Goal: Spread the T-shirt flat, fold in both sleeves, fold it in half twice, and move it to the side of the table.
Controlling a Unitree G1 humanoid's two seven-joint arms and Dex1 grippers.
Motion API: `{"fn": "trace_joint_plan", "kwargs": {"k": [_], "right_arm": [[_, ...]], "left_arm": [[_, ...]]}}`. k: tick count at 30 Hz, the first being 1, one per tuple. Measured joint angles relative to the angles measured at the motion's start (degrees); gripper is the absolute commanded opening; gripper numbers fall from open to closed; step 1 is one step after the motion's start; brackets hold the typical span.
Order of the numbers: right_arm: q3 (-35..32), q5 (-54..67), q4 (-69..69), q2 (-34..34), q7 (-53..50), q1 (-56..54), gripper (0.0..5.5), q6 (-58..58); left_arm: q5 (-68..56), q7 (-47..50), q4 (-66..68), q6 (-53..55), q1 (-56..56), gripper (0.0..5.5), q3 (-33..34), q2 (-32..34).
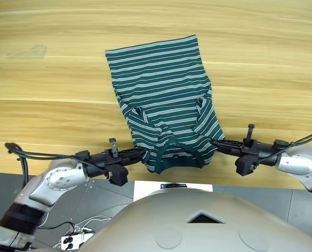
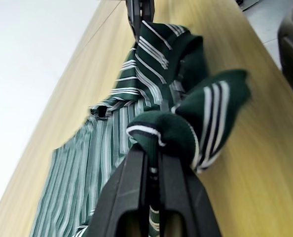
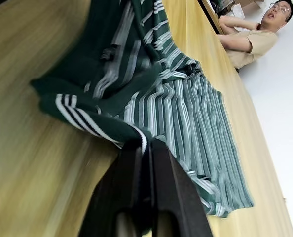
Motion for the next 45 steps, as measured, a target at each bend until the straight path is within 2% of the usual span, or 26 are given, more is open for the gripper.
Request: {"fn": "trace_joint_plan", "kwargs": {"k": [4, 7, 10, 14, 20, 23, 28, 29, 32, 33, 37, 45], "right_arm": [[-2.3, 4.7, -3.1, -0.1, 0.8, 0.5, 0.00, 1.9], [-2.0, 7.7, -2.0, 2.7, 1.6, -3.4, 0.00, 4.4], [-1.1, 7.8, 5.7, 12.7, -0.4, -14.5, 0.00, 9.7], [-0.6, 3.7, 23.5, 26.1, -6.8, -30.2, 0.00, 15.9], [-0.2, -3.6, 49.6, 38.0, -17.0, -47.1, 0.00, 17.8], [-0.3, -6.0, 58.5, 41.0, -22.0, -52.7, 0.00, 17.5], [-0.2, -8.6, 70.1, 44.3, -27.8, -58.3, 0.00, 17.0], [-0.2, -9.5, 72.2, 45.1, -29.1, -59.8, 0.00, 17.1], [-0.2, -10.7, 76.0, 46.7, -31.7, -62.4, 0.00, 17.2], [-0.2, -11.0, 77.1, 47.0, -32.6, -63.1, 0.35, 17.3], [-0.2, -12.5, 80.8, 47.4, -34.6, -64.5, 1.00, 18.9], [-2.5, -12.7, 83.6, 49.9, -37.9, -66.4, 2.35, 23.5]], "left_arm": [[-2.0, 0.5, -0.8, 0.5, 2.0, 0.04, 4.3, -0.6], [-4.2, -0.2, 4.2, 2.3, -2.2, 0.04, 3.3, -4.7], [-13.3, -3.4, 14.3, 8.7, -14.6, 0.04, 1.2, -13.5], [-19.1, -5.3, 28.9, 18.3, -29.7, 0.04, 1.4, -24.9], [-21.8, -3.9, 47.9, 24.8, -44.2, 0.04, 6.8, -37.4], [-21.8, -2.9, 53.0, 25.3, -47.1, 0.04, 9.9, -39.5], [-26.0, -4.2, 53.8, 26.2, -47.3, 0.04, 16.2, -41.1], [-26.2, -4.2, 53.7, 26.7, -47.3, 0.41, 17.1, -41.5], [-26.2, -3.5, 56.8, 28.7, -48.6, 0.79, 19.4, -42.1], [-26.3, -3.1, 58.1, 29.1, -49.1, 0.86, 20.6, -42.2], [-26.2, -2.7, 60.1, 30.3, -49.9, 1.49, 22.9, -42.9], [-25.9, 5.1, 69.7, 35.1, -56.2, 2.68, 26.5, -43.8]]}}
